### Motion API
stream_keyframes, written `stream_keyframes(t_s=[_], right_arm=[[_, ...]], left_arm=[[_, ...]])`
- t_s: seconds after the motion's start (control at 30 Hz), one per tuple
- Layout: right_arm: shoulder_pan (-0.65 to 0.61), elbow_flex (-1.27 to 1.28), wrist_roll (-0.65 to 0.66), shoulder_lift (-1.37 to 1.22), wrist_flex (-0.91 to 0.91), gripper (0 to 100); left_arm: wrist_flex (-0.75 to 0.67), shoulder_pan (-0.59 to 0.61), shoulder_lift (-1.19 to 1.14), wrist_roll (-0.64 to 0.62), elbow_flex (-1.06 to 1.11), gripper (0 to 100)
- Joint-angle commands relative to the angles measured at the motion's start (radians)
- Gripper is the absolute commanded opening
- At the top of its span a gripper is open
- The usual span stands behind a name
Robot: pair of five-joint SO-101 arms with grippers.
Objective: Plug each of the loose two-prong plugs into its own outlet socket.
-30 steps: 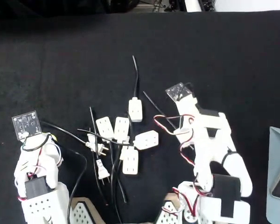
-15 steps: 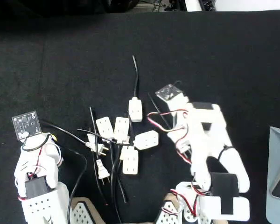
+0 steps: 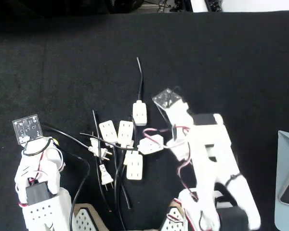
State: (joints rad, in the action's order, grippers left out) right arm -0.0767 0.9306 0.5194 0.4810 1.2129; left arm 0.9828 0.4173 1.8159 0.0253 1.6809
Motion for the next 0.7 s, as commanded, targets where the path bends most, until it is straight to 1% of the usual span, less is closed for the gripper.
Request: stream_keyframes(t_s=[0.0,0.17,0.33,0.4,0.47,0.67], right_arm=[[-0.008,0.091,0.028,0.059,-0.046,13.4],[0.002,0.136,0.035,0.015,-0.109,13.2],[0.075,0.111,0.04,-0.054,-0.161,13.2],[0.098,0.101,0.068,-0.088,-0.169,13.2],[0.107,0.097,0.086,-0.124,-0.17,13.2],[0.109,0.093,0.087,-0.176,-0.192,13.1]], left_arm=[[-0.011,0.012,0.005,-0.002,0.018,3],[-0.011,0.012,0.005,-0.002,0.018,3],[-0.011,0.012,0.005,-0.002,0.018,3],[-0.011,0.012,0.005,-0.002,0.018,3],[-0.011,0.012,0.005,-0.002,0.018,3],[-0.011,0.012,0.005,-0.002,0.018,3]])
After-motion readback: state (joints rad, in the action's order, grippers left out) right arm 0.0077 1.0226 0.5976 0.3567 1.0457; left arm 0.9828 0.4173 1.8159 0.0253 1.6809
